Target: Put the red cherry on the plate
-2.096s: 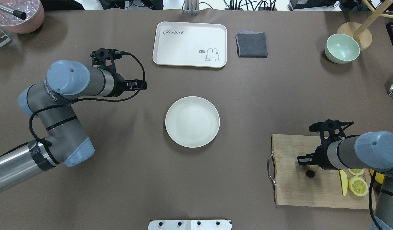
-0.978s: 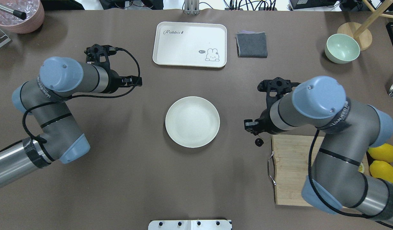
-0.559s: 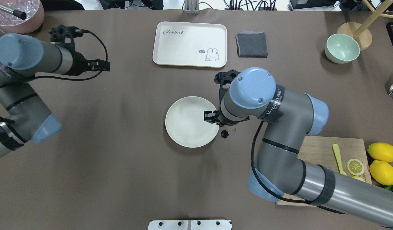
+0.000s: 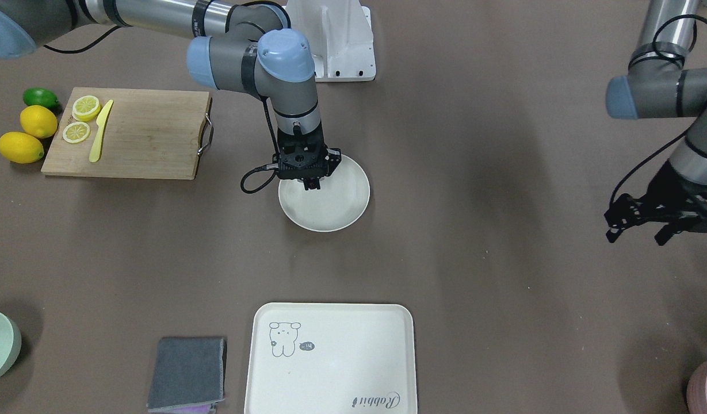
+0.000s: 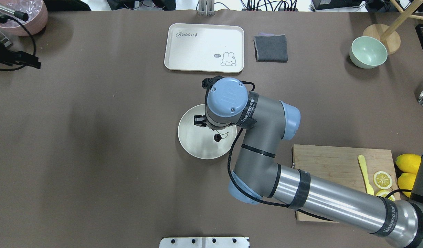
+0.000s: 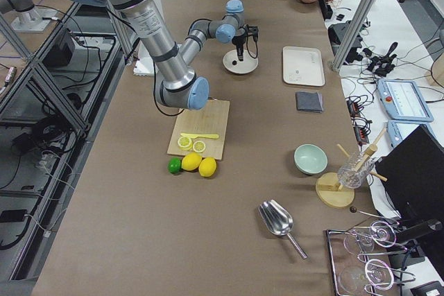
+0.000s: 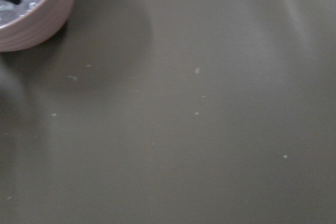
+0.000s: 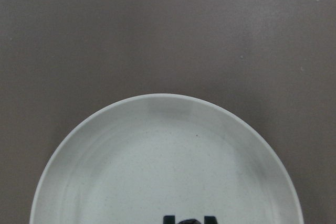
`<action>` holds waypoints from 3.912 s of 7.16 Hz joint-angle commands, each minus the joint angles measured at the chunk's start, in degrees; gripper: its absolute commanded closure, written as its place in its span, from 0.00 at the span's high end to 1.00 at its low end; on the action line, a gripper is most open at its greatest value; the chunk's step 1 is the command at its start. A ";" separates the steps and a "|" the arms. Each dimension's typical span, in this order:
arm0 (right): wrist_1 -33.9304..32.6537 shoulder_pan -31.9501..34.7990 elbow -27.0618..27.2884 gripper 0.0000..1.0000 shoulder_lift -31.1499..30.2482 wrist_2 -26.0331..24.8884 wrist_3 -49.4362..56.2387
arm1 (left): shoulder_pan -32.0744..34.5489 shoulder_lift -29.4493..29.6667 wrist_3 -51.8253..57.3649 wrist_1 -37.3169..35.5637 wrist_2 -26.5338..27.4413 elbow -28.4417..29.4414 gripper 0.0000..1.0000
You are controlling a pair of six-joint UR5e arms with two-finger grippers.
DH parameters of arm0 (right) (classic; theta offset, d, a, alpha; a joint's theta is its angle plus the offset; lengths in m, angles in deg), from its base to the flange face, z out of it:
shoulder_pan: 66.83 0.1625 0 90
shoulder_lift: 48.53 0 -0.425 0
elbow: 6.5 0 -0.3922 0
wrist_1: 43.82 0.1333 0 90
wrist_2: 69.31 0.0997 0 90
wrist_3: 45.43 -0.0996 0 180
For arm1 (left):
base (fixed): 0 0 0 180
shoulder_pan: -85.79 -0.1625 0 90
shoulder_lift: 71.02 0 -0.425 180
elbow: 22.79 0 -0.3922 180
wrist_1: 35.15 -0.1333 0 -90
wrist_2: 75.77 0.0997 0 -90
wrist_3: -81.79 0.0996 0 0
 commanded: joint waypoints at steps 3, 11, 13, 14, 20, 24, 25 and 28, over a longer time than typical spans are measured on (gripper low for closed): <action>4.29 -1.00 -2.01 1.00 2.10 -0.64 -2.99 | 16.32 -3.59 26.46 -13.30 -4.46 0.05 0.98; -21.11 36.62 24.00 1.00 -24.11 27.53 36.54 | 21.96 -8.88 33.59 -16.73 -15.62 -0.56 0.98; -21.20 45.45 23.22 1.00 -34.14 28.89 54.03 | 21.96 -9.14 33.24 -16.82 -15.63 -0.48 0.98; -21.20 51.15 21.48 1.00 -37.76 29.06 61.34 | 21.87 -9.14 33.24 -16.82 -15.46 -0.30 0.98; -20.50 63.68 11.27 1.00 -45.26 31.44 78.11 | 21.52 -8.88 33.07 -16.73 -15.28 1.55 0.98; -20.50 64.13 11.26 1.00 -45.09 31.53 77.59 | 21.52 -8.61 33.07 -16.73 -15.11 1.55 0.98; -20.50 64.12 11.44 1.00 -45.09 31.53 77.50 | 21.52 -8.44 33.07 -16.73 -15.10 1.46 0.98; -20.50 64.12 11.53 1.00 -44.82 31.44 77.32 | 21.52 -8.09 32.98 -16.82 -15.02 1.11 0.98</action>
